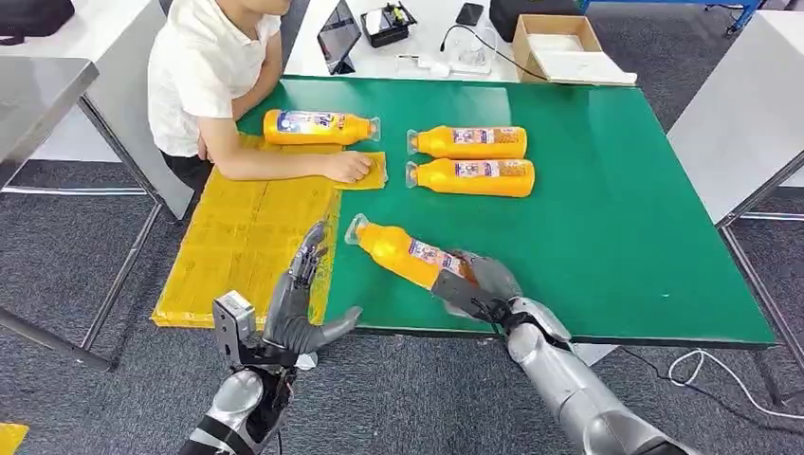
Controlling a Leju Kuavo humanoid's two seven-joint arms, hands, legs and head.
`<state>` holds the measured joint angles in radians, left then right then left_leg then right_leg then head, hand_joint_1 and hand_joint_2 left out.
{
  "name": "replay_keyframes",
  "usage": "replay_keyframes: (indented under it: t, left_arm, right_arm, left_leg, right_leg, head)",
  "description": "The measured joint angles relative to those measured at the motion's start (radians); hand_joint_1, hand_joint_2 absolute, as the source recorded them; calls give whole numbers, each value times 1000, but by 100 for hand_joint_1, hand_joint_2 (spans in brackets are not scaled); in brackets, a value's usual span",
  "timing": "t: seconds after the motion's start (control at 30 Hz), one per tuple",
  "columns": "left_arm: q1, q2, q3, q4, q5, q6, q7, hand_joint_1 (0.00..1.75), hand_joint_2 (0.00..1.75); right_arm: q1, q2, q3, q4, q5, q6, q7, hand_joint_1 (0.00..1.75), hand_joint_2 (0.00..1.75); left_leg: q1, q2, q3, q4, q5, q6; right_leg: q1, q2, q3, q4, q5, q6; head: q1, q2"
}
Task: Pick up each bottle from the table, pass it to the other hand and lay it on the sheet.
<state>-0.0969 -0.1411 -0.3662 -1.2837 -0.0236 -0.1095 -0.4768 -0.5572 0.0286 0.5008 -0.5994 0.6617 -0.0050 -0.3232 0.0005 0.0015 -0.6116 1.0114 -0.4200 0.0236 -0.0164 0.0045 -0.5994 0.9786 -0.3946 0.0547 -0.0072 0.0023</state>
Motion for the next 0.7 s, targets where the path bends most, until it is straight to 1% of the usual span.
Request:
replay_keyframes:
  t: [0.1, 0.2, 0.27, 0.33, 0.4, 0.5, 0.7]
  left_arm:
    - [26, 0, 24, -24, 59, -45, 11, 0, 175]
    - [33, -7, 39, -27, 131, -53, 43, 0, 175]
    - [16, -27, 41, -9, 202, -46, 76, 0, 175]
    - [-21, -53, 33, 37, 278, -42, 102, 0, 175]
    - [-55, -73, 19, 75, 336, -57, 109, 0, 175]
    - [-95, -82, -15, 119, 393, -75, 109, 0, 175]
    - [-124, -87, -52, 155, 406, -75, 105, 0, 175]
  right_arm:
    - [61, 21, -23, -78, -100, 3, -48, 175, 175]
    - [129, 32, -50, -184, -224, 39, -101, 175, 175]
    - [162, 27, -67, -254, -297, 58, -126, 175, 175]
    - [191, 4, -83, -319, -350, 100, -148, 175, 175]
    - [215, -19, -90, -360, -365, 133, -176, 175, 175]
    - [244, -38, -96, -391, -367, 159, -204, 175, 175]
    - [266, -50, -95, -423, -366, 162, -209, 175, 175]
  left_leg:
    - [0, -3, -3, 0, 0, 0]
    - [0, -6, -7, 0, 1, 0]
    - [0, -6, -9, 0, 1, 1]
    - [-1, -7, -11, 0, 1, 1]
    - [-2, -7, -11, 0, 1, 1]
    - [-5, -6, -11, 0, 1, 2]
    - [-4, -6, -11, 0, 1, 1]
  right_leg:
    - [0, -1, -2, 0, 0, 0]
    - [0, -4, -7, 0, 0, 0]
    - [0, -5, -10, 0, 0, 0]
    - [-1, -6, -9, 0, 0, 0]
    - [-2, -6, -9, 0, 0, 0]
    - [-4, -5, -10, 0, 1, 1]
    - [-3, -5, -11, 0, 0, 1]
  head:
    - [0, 0]
    - [0, 0]
    - [0, 0]
    - [0, 0]
    - [0, 0]
    - [0, 0]
    - [0, 0]
